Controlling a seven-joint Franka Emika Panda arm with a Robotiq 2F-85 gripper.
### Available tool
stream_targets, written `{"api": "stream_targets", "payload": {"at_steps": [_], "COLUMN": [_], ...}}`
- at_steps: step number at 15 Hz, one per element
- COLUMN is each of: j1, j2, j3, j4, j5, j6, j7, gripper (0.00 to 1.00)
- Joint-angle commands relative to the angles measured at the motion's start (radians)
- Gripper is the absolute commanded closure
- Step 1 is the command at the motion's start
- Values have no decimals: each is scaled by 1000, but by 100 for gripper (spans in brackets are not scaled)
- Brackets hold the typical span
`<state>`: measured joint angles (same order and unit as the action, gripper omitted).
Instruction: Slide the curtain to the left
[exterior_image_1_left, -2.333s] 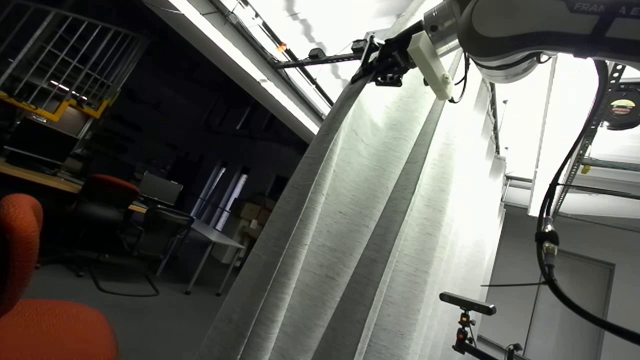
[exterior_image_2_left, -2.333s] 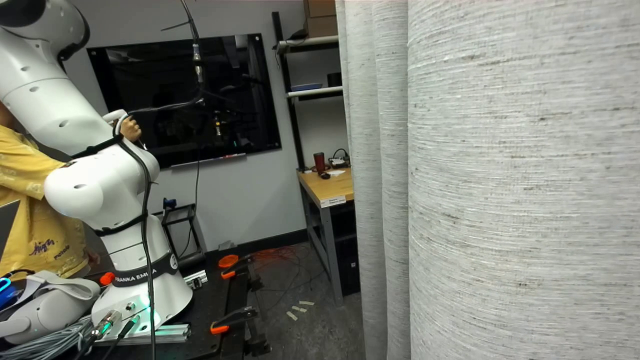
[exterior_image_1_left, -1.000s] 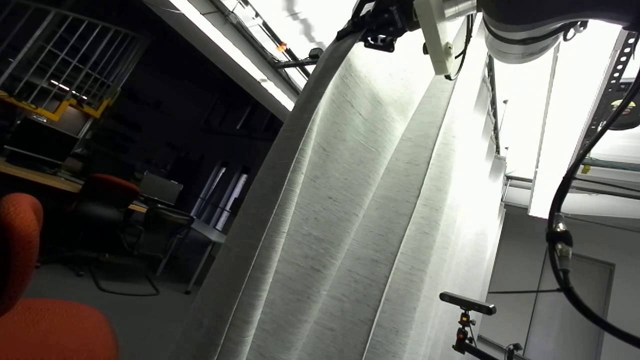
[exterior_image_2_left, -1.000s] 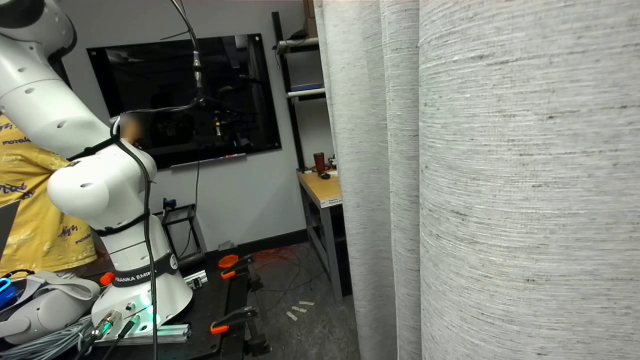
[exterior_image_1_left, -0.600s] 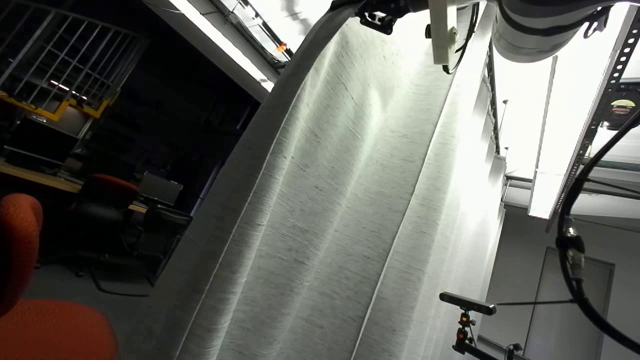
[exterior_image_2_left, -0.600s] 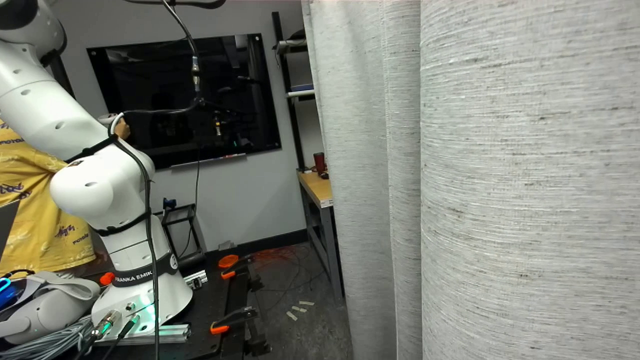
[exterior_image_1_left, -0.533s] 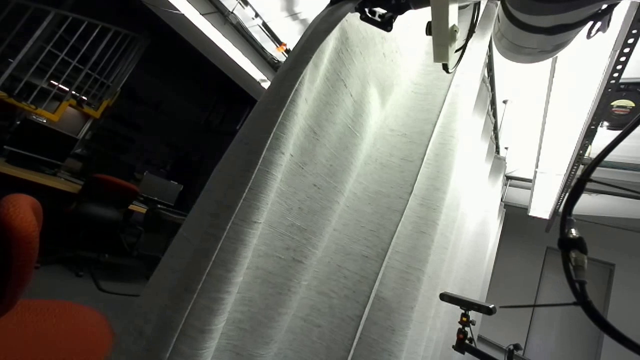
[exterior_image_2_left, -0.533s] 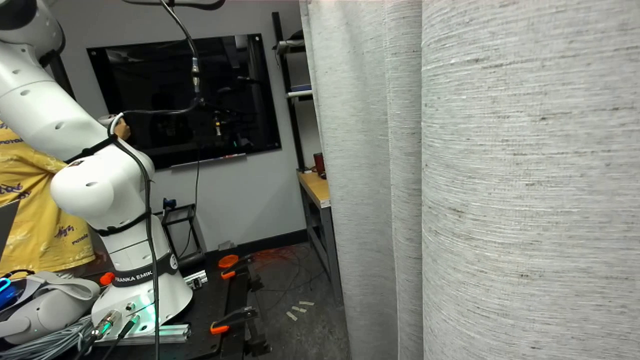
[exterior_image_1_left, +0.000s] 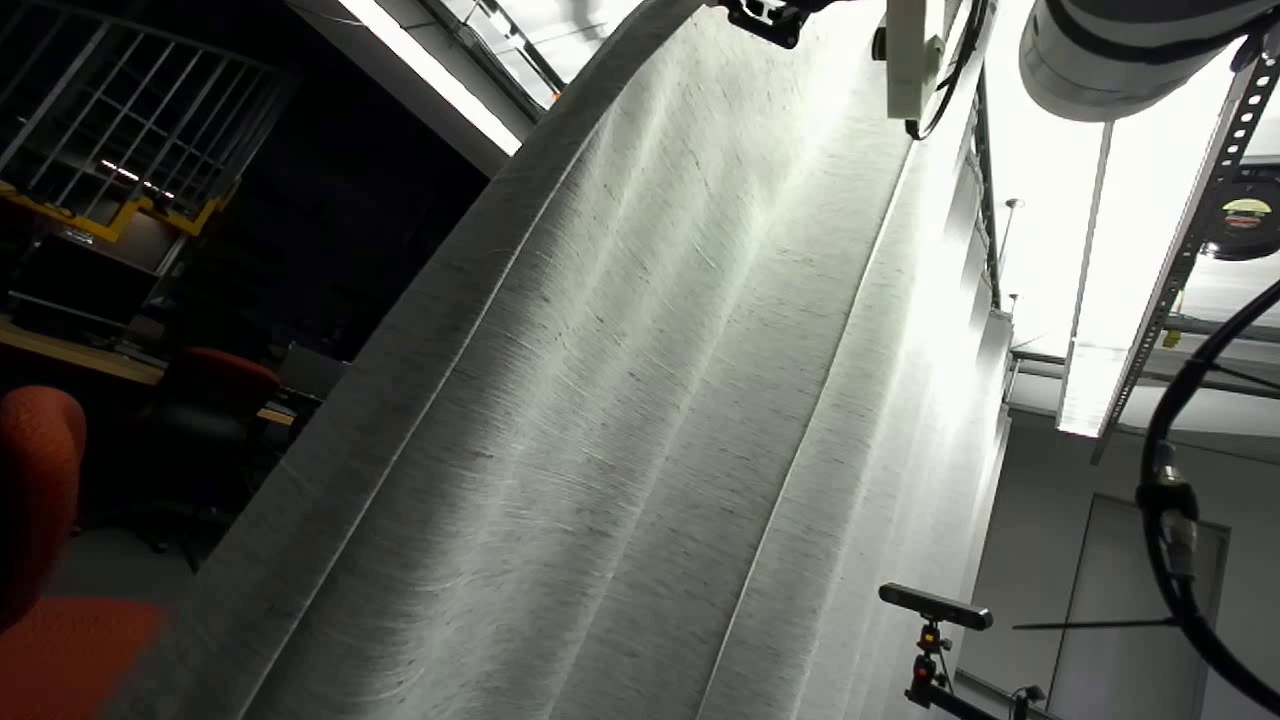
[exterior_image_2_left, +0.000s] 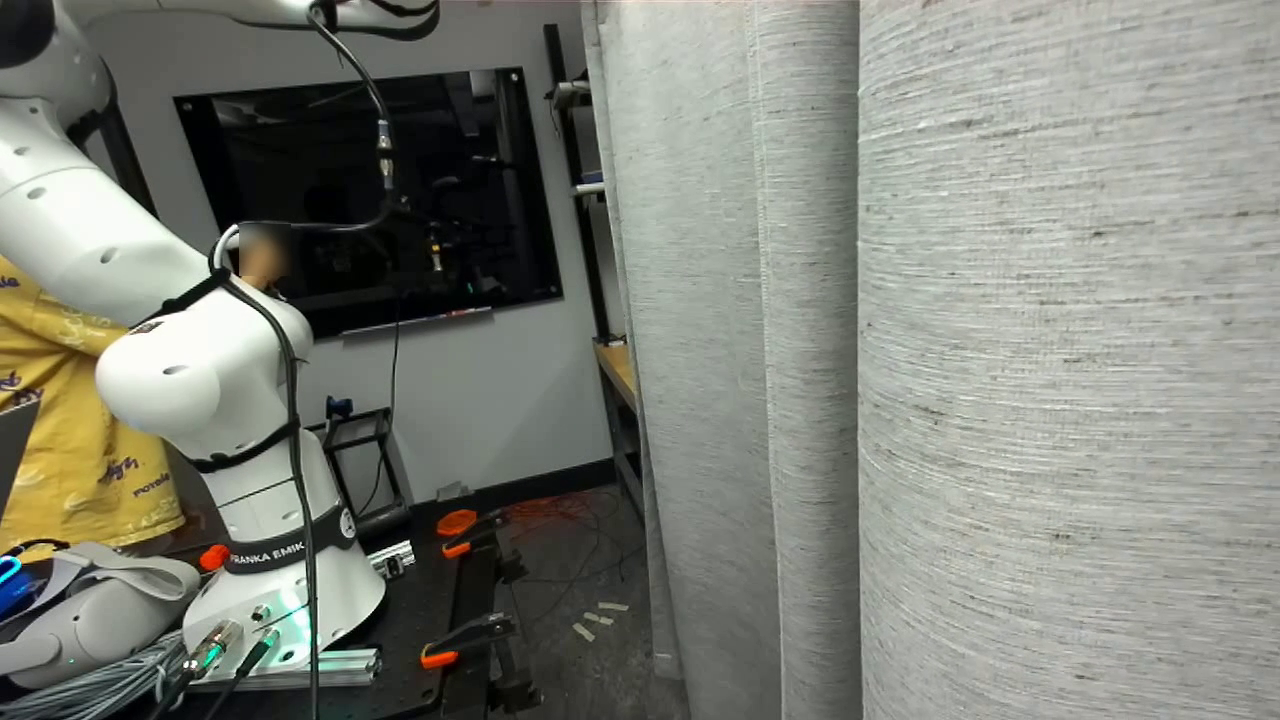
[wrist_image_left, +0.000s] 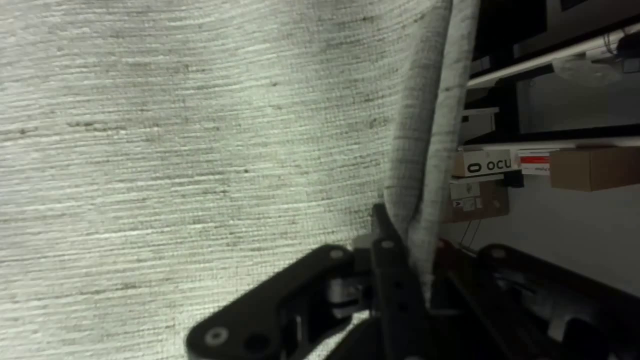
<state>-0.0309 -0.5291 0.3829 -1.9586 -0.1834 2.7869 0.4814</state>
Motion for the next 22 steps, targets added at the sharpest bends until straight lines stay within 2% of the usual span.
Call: {"api": "stream_targets", "payload": {"at_steps": [1, 3, 4, 7, 21, 22], "j1": [-62, -115, -102, -139, -141, -141], "j2": [-35, -44, -22, -26, -29, -30], "j3": [89, 118, 54, 73, 75, 75], "j4": [-130, -131, -12, -13, -16, -16], "j5": [-40, -78, -50, -74, -74, -74], "j6": [-34, -38, 0, 0, 0, 0], "j7": [16, 25, -12, -7, -8, -8], "gripper": [99, 99, 96, 96, 96, 99]}}
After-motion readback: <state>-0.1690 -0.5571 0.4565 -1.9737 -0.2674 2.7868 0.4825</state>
